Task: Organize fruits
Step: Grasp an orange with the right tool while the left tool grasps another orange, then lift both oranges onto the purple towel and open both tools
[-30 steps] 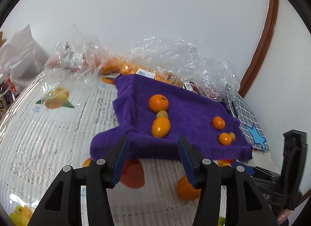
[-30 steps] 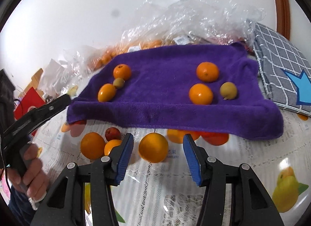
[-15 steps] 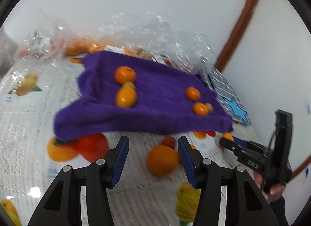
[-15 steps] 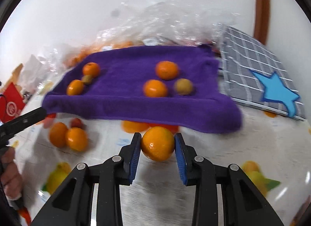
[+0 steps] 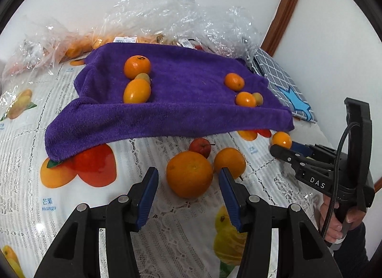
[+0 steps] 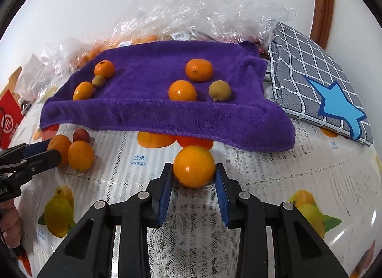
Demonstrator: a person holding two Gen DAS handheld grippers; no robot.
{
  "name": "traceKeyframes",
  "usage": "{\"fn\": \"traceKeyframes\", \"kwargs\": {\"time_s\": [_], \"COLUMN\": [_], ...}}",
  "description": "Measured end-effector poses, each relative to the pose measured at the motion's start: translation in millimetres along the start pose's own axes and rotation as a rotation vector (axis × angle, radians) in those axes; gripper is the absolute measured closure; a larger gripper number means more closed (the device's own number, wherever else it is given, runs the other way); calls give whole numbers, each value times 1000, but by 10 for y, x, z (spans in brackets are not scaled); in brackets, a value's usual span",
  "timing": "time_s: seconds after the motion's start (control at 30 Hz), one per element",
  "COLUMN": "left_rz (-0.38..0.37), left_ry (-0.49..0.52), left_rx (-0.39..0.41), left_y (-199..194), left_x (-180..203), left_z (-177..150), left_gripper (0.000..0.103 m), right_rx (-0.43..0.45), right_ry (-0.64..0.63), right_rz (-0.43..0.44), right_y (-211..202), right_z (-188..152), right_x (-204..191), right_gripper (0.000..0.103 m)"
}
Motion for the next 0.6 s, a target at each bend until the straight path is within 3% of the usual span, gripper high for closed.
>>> {"fn": "traceKeyframes", "kwargs": {"time_s": [0.03,0.1,0.6], "left_rz": [3,-1,3], "left_ry": [3,1,-98], "left_rx": [-2,-2,145], "left_y": [7,13,-216], "left_x": [2,2,-182], "left_z": [-3,-3,209], "left_gripper": [53,65,66], "right_rx": [-1,0,54], "right_ry": [-9,-17,34], "right_rz": [-2,3,63], "right_y": [0,-2,-101], "right_z": [-4,-8,31], "right_x": [-12,-21,12], "right_gripper": [67,67,69]}}
Point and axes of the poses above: each gripper's, at about its wrist camera, not at the fingertips, and y roughly the way its jaws point, x to its right, z to its top, the point moved 8 cm from there along y, roughly the way its jaws point, and after that the axes turned 8 degrees about x, right-handed, at the moved point
